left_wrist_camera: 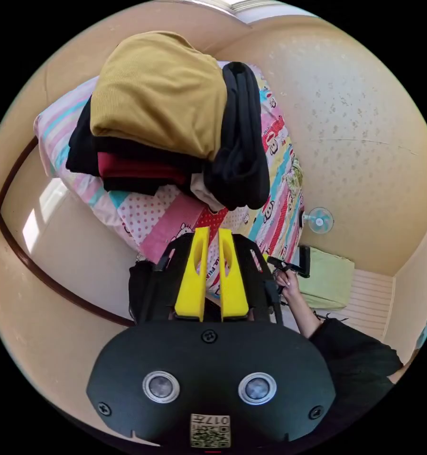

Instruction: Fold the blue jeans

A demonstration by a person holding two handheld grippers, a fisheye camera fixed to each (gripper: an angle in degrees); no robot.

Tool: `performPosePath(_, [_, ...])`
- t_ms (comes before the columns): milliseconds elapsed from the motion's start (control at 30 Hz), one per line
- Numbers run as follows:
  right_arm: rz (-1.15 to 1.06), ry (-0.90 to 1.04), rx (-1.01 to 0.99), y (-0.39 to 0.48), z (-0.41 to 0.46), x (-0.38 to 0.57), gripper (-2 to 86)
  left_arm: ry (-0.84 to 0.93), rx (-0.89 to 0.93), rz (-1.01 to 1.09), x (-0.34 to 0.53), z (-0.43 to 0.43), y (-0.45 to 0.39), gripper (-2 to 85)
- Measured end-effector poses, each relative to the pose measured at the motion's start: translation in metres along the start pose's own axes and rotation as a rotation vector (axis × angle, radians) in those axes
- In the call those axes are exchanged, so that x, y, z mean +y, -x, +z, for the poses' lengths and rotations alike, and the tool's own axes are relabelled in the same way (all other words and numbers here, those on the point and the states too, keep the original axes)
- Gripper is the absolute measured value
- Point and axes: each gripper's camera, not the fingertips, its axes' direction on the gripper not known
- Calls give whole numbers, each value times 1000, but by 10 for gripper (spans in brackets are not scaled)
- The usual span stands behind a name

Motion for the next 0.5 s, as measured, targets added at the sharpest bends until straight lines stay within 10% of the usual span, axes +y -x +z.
performPosePath(500, [833, -496, 139, -189, -106, 398, 13, 662, -480, 990, 148, 308, -289, -10])
